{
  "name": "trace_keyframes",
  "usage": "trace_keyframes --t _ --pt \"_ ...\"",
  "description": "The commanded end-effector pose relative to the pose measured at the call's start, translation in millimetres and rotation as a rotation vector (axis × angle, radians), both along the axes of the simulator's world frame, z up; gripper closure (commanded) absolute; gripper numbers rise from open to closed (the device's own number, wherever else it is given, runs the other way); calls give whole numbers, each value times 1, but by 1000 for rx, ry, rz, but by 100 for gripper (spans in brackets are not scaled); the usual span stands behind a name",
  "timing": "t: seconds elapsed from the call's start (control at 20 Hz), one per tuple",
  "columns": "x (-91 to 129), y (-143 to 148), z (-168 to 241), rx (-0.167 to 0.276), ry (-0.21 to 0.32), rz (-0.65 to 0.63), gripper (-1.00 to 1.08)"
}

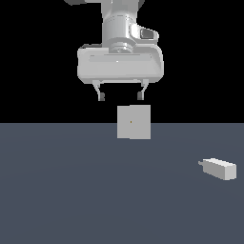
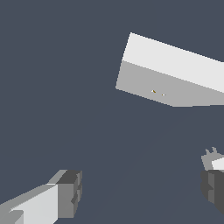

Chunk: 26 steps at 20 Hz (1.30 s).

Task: Plug the charger into the wall socket.

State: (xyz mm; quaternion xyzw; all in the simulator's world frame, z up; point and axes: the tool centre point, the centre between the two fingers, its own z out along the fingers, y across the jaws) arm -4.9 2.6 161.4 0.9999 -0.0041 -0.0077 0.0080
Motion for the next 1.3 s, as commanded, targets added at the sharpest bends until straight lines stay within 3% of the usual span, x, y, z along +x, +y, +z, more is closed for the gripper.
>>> trace_keyframes --t 0.0,0.55,1.25 --pt "0 0 0 0 0 0 -92" --pt "-10 -15 -7 5 -32 27 -92" --pt "-41 -75 -35 22 -152 128 -92"
